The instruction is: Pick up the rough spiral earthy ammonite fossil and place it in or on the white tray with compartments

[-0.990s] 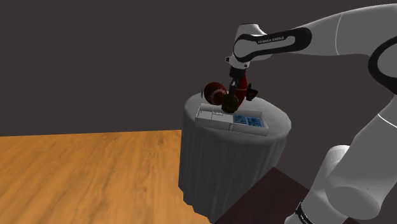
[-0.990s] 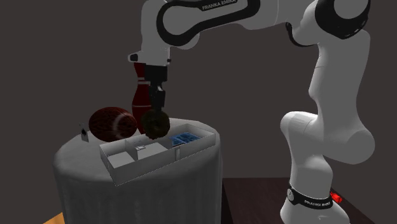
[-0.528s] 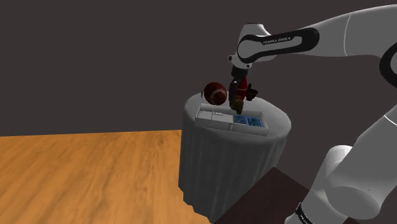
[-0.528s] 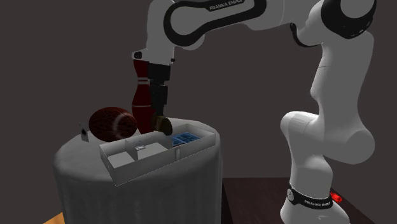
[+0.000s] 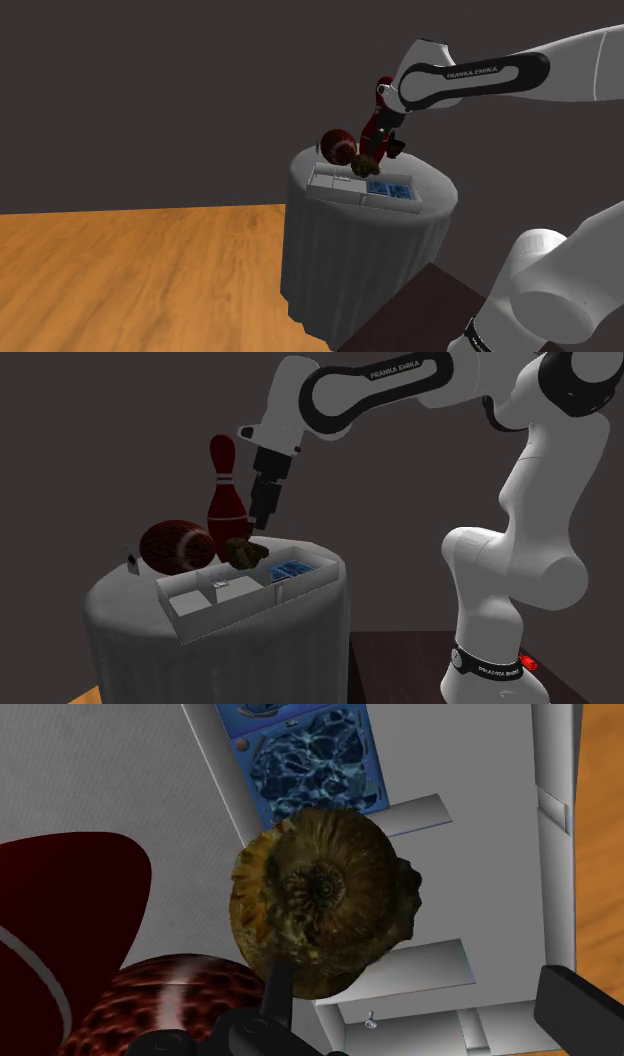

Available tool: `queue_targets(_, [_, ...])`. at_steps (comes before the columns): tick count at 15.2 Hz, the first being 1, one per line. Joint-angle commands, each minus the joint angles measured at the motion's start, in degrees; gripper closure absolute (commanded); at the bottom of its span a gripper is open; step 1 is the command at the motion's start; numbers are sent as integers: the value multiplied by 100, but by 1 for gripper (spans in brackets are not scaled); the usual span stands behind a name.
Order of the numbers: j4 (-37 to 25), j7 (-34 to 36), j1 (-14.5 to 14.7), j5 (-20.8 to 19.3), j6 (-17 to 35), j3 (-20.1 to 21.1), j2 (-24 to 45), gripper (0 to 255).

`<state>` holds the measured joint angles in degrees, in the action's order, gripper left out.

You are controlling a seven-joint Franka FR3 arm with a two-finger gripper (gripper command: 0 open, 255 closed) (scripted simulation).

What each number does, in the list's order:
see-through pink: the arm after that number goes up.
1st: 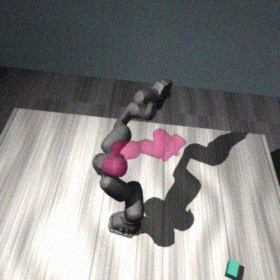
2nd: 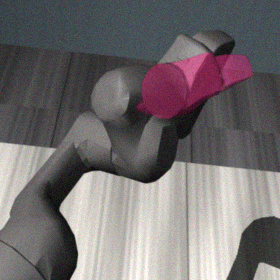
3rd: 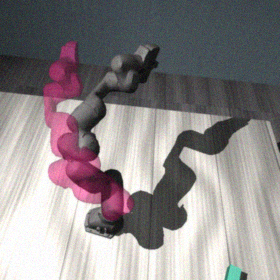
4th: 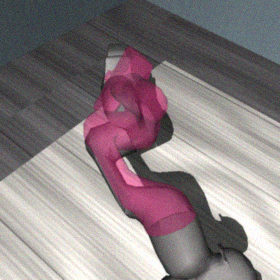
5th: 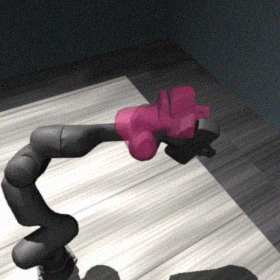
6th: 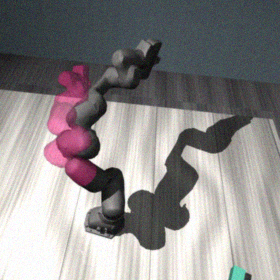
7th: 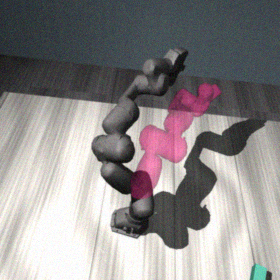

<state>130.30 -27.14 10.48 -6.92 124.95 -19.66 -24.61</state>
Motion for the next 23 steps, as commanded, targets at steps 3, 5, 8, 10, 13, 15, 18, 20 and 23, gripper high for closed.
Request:
queue_targets(3, [153,-15,18,26,306,-45,145,0])
queue_targets(5, [153,-15,18,26,306,-45,145,0])
queue_targets(8, [153,-15,18,26,306,-45,145,0])
queue_targets(10, [152,-15,18,26,305,-45,144,0])
queue_targets(13, [152,-15,18,26,305,-45,144,255])
queue_targets(15, [152,-15,18,26,305,-45,144,255])
queue_targets(18, [152,-15,18,26,305,-45,144,255])
queue_targets(20, [152,-15,18,26,305,-45,144,255])
queue_targets(23, [152,-15,18,26,305,-45,144,0])
